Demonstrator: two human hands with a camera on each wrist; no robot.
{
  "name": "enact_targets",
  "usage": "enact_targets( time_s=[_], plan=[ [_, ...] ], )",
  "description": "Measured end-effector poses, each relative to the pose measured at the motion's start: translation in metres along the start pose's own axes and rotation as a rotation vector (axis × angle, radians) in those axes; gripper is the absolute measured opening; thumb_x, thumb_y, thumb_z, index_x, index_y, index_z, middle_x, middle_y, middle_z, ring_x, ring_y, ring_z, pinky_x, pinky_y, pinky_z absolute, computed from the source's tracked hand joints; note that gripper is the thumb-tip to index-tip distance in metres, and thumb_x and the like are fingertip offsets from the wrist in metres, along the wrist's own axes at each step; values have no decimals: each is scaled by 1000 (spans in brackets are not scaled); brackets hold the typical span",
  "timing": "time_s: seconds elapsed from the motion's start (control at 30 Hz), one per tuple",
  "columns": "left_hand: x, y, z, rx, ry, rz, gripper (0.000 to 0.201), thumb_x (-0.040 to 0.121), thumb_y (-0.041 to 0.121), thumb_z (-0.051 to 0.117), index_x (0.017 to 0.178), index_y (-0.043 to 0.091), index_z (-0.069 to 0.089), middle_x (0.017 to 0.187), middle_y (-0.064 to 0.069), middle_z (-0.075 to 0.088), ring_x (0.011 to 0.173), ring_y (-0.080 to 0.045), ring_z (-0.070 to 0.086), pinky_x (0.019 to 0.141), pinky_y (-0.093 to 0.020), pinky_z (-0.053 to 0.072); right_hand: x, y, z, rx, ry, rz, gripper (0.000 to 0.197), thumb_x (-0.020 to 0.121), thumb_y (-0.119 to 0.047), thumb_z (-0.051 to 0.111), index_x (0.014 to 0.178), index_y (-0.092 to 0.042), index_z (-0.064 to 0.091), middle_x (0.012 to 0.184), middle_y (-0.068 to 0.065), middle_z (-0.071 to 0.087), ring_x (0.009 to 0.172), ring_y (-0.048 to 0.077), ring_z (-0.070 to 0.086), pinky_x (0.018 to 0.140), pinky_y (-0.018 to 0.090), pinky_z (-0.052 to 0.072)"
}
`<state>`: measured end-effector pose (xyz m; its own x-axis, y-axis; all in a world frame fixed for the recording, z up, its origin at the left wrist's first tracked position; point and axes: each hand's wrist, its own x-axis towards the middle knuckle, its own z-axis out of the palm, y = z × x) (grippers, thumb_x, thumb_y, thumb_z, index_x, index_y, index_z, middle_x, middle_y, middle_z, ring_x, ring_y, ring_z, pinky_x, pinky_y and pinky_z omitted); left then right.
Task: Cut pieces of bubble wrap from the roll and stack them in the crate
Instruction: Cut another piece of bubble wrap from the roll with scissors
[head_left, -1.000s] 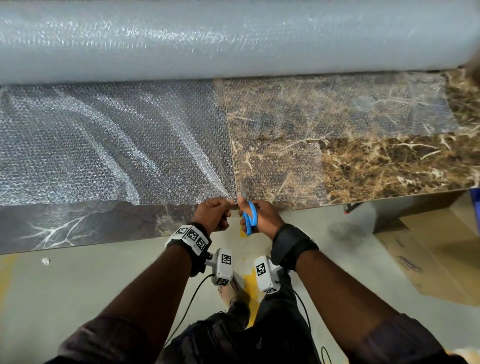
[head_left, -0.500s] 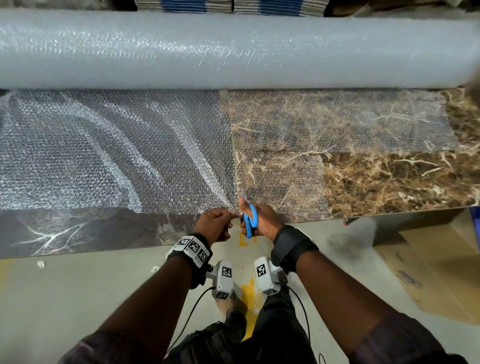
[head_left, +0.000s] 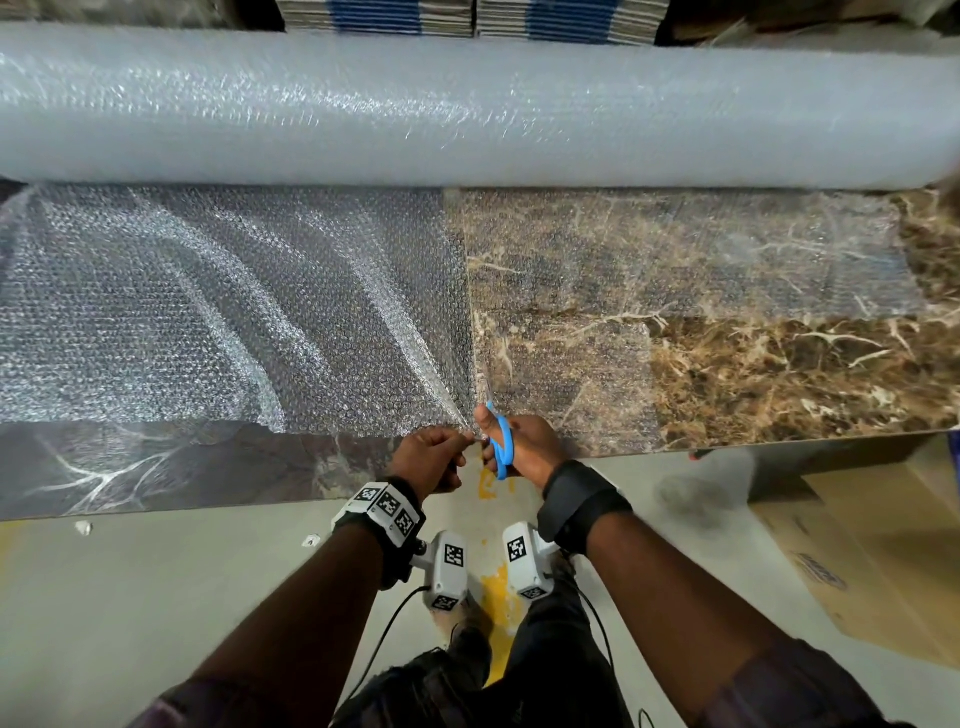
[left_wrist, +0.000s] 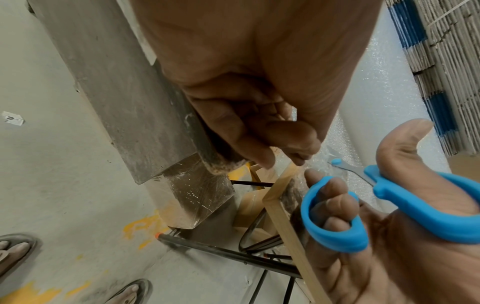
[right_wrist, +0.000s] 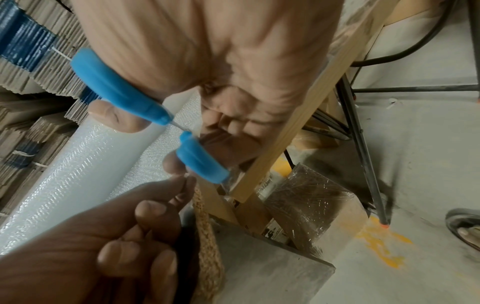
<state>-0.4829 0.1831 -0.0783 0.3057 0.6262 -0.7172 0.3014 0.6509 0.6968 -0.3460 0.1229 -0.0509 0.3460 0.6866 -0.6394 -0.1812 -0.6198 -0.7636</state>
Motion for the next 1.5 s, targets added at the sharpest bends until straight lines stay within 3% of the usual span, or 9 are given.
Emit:
enact_targets(
  time_s=[0.1,0.27,0.5,0.6,0.77,0.9,1.03,1.2,1.5],
  plan=[
    [1,0,0,-4,2,2,23,91,14,67,69,8,64,52,-7,55,36,-17,40,43,-20,39,-1,1,-1,13,-8,-21,49,81,-50,72,76,-2,65,65,13,63,48,18,58,51,26,53],
    [2,-2,-1,-12,0,0,17,91,13,66,78,2,65,53,-8,54,34,-17,38,42,-19,38,-3,3,-2,11,-24,-40,53,79,-59,68,76,-5,65,69,13,66,55,21,62,56,29,55],
    [5,-4,-2,21,5,1,18,90,19,68,81,3,68,57,-9,56,36,-17,42,46,-23,43,7,-1,1,76,-33,68,68,64,-68,72,81,-2,68,68,14,68,55,24,64,60,33,55],
    [5,-3,-2,6,3,-3,16,89,17,69,80,3,66,57,-9,57,36,-18,41,45,-23,43,10,-5,2,75,-41,57,64,65,-68,73,74,-5,70,67,15,67,53,24,63,60,34,56],
    [5,-4,-2,-9,-5,-2,23,88,16,71,68,9,62,56,-9,56,36,-18,40,44,-22,41,9,-13,-5,58,-46,2,59,80,-60,67,83,-1,69,69,13,66,50,18,61,50,24,51],
    [4,-4,-3,-21,-18,-2,27,88,17,71,63,13,63,55,-7,55,37,-18,40,45,-22,41,17,-15,-4,-17,-32,-22,68,69,-71,66,77,-4,70,73,15,71,58,23,65,61,33,58],
    [3,-2,-4,-27,-32,-20,25,87,17,72,63,15,65,54,-5,56,39,-19,43,49,-24,43,20,-16,-3,-22,-29,-22,66,68,-71,68,75,-5,69,70,13,69,56,23,63,57,28,53],
    [1,-2,-2,-56,-34,-15,25,89,12,69,65,10,63,51,-5,53,35,-17,42,44,-20,42,31,-5,-1,-10,12,-65,93,48,-80,73,84,6,71,66,10,68,56,24,63,62,39,57],
    [3,-2,-3,-77,-34,-26,24,89,7,67,65,8,64,51,-8,53,34,-18,41,42,-20,40,35,3,-1,-15,22,-118,86,59,-78,72,74,7,68,66,18,68,54,25,63,60,36,53]
  ],
)
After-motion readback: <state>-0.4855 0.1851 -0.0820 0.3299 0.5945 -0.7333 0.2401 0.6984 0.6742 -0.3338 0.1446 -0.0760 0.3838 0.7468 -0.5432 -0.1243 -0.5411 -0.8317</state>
